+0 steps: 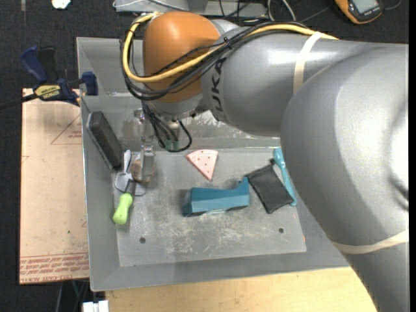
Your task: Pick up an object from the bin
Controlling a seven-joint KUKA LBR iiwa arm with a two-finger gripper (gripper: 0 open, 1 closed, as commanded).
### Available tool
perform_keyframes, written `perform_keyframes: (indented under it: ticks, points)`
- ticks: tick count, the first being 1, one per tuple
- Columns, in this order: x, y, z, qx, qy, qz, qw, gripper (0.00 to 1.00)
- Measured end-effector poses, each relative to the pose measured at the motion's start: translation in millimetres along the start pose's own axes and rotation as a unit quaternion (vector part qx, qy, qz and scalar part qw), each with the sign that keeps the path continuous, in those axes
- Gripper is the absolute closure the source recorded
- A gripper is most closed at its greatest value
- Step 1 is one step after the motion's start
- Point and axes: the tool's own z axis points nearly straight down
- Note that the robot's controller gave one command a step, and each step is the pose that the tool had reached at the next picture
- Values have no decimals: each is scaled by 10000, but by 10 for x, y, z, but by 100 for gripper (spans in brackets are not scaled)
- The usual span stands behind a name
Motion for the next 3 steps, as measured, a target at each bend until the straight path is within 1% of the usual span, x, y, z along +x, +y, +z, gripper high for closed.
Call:
perform_keyframes:
  ticks: [1, 2, 3]
  points:
    - [-12, -10, -55, -6, -28, 16, 10000, 0]
    - [499, 34, 267, -5, -33, -1535, 9881, 0]
    - [587, -89, 273, -1, -38, -3049, 9524, 0]
